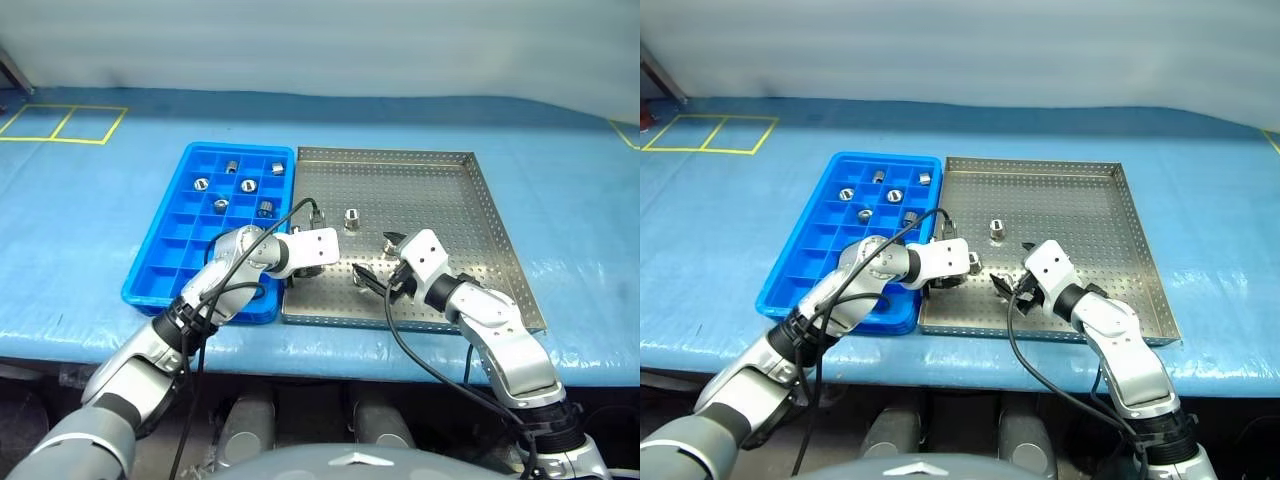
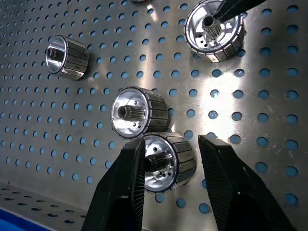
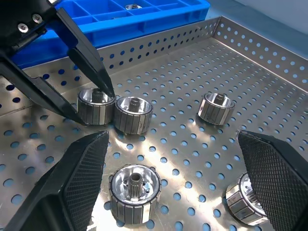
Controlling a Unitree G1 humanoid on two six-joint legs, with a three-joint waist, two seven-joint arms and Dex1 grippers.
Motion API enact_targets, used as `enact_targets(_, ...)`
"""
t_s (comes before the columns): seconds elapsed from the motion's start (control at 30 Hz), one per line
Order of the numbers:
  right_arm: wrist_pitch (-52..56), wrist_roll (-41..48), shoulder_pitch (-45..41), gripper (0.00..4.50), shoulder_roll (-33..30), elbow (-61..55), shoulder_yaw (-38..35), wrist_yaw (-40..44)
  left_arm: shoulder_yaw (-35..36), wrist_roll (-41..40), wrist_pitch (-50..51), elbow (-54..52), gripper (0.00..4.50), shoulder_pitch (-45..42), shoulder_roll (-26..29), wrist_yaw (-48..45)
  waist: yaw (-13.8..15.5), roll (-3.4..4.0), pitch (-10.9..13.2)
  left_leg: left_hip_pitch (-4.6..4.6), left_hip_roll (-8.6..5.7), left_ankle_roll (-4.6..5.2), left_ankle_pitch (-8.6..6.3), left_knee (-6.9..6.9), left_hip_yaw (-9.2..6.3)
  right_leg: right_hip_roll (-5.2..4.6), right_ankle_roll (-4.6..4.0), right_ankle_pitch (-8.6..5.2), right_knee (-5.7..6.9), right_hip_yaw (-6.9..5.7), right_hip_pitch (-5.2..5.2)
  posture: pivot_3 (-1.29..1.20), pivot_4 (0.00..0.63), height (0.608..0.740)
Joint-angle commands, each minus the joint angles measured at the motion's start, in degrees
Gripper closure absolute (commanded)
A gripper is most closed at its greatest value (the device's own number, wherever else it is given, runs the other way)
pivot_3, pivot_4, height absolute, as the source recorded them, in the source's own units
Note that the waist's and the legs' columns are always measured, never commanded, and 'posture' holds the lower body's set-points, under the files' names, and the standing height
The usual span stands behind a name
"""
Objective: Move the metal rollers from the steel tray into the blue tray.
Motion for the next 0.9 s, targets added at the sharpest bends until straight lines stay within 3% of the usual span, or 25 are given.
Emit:
enact_targets(0.03, -1.55, 0.16, -0.2, 0.0, 0.52, -0.83, -0.68, -0.4, -1.9, 1.57, 0.57, 1.31, 2.63, -0.23, 0.69, -0.53, -0.19, 0.0, 0.0, 0.01, 0.0, 0.0, 0.0, -0.02, 0.0, 0.0, 0.0, 0.0, 0.0, 0.0, 0.0, 0.12, 0.15, 0.74)
enact_targets(0.43, -2.59, -0.54, -0.57, 0.0, 0.79, 0.26, -0.26, -0.68, -3.79, 1.96, 0.22, 2.99, 2.63, 0.29, 0.19, -2.0, -0.31, 0.01, -0.01, 0.04, 0.0, 0.0, 0.0, -0.01, 0.0, 0.0, 0.0, 0.0, 0.01, 0.0, 0.02, 0.12, 0.15, 0.74)
enact_targets(0.57, -2.73, -0.59, -0.62, 0.0, 0.84, 0.43, -0.32, -0.75, -3.57, 2.18, -0.59, 3.07, 3.6, 0.33, 0.04, -1.91, -0.25, 0.02, -0.02, 0.04, 0.0, 0.0, 0.0, -0.01, 0.0, 0.0, 0.0, 0.0, 0.01, 0.0, 0.05, 0.12, 0.15, 0.74)
enact_targets(0.9, -2.83, -0.98, -0.58, 0.0, 1.12, 0.54, -0.46, -0.69, -0.81, 0.76, -0.95, 0.56, 3.62, 1.24, 0.16, -1.37, -0.29, 0.02, -0.02, 0.05, 0.0, 0.0, 0.0, 0.07, -0.01, 0.0, 0.01, 0.0, 0.01, 0.0, 0.08, 0.12, 0.15, 0.74)
